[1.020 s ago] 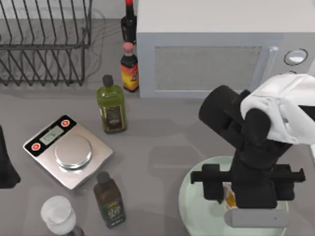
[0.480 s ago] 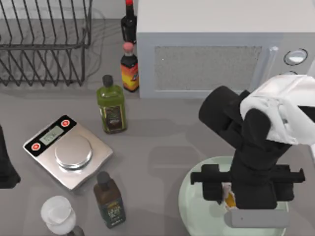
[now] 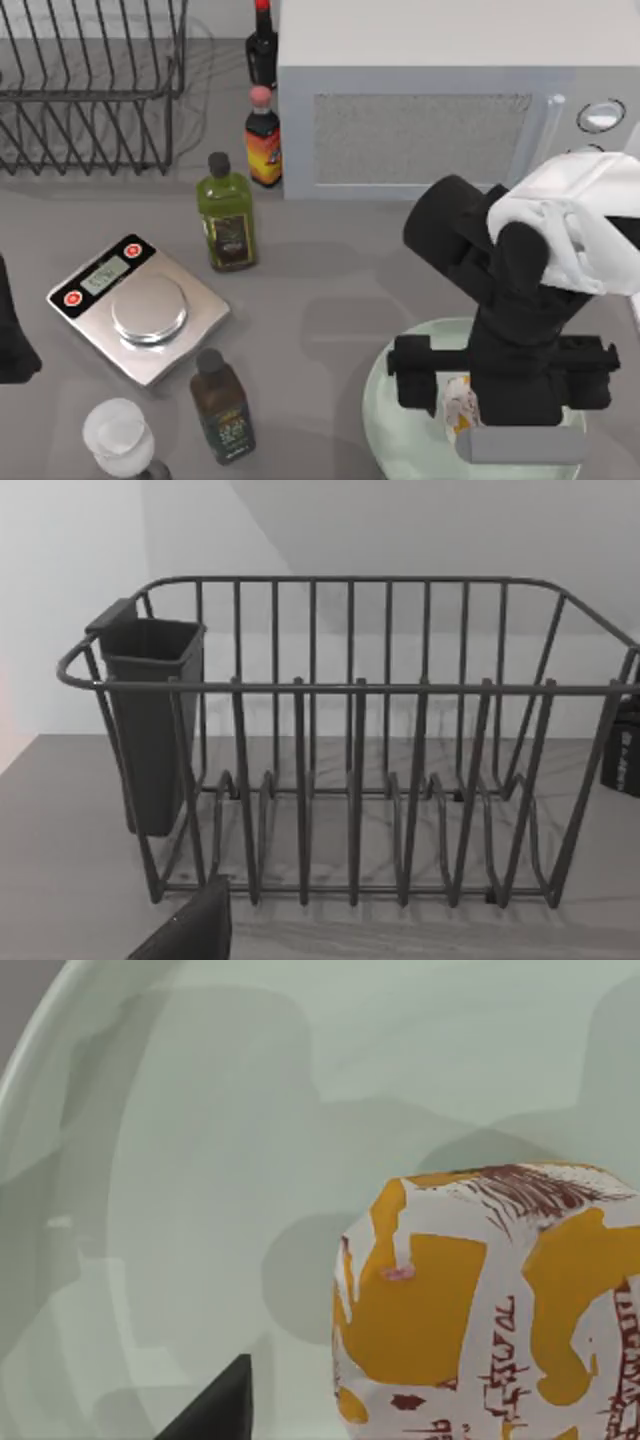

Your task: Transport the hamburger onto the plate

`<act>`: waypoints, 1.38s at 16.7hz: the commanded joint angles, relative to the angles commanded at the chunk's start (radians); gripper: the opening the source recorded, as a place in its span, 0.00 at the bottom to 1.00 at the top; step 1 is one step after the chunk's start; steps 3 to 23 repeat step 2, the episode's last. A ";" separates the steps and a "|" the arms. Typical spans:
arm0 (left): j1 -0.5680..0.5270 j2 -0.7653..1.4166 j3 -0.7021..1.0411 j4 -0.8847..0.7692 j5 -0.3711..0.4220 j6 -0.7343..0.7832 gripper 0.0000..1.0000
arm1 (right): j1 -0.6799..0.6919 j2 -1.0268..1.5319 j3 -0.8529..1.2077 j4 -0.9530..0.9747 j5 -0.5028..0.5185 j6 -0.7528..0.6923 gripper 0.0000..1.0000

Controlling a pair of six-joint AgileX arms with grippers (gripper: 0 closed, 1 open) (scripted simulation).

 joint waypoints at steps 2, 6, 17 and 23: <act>0.000 0.000 0.000 0.000 0.000 0.000 1.00 | 0.000 0.000 0.000 0.000 0.000 0.000 1.00; 0.000 0.000 0.000 0.000 0.000 0.000 1.00 | 0.000 0.000 0.000 0.000 0.000 0.000 1.00; 0.000 0.000 0.000 0.000 0.000 0.000 1.00 | 0.000 0.000 0.000 0.000 0.000 0.000 1.00; 0.000 0.000 0.000 0.000 0.000 0.000 1.00 | 0.000 0.000 0.000 0.000 0.000 0.000 1.00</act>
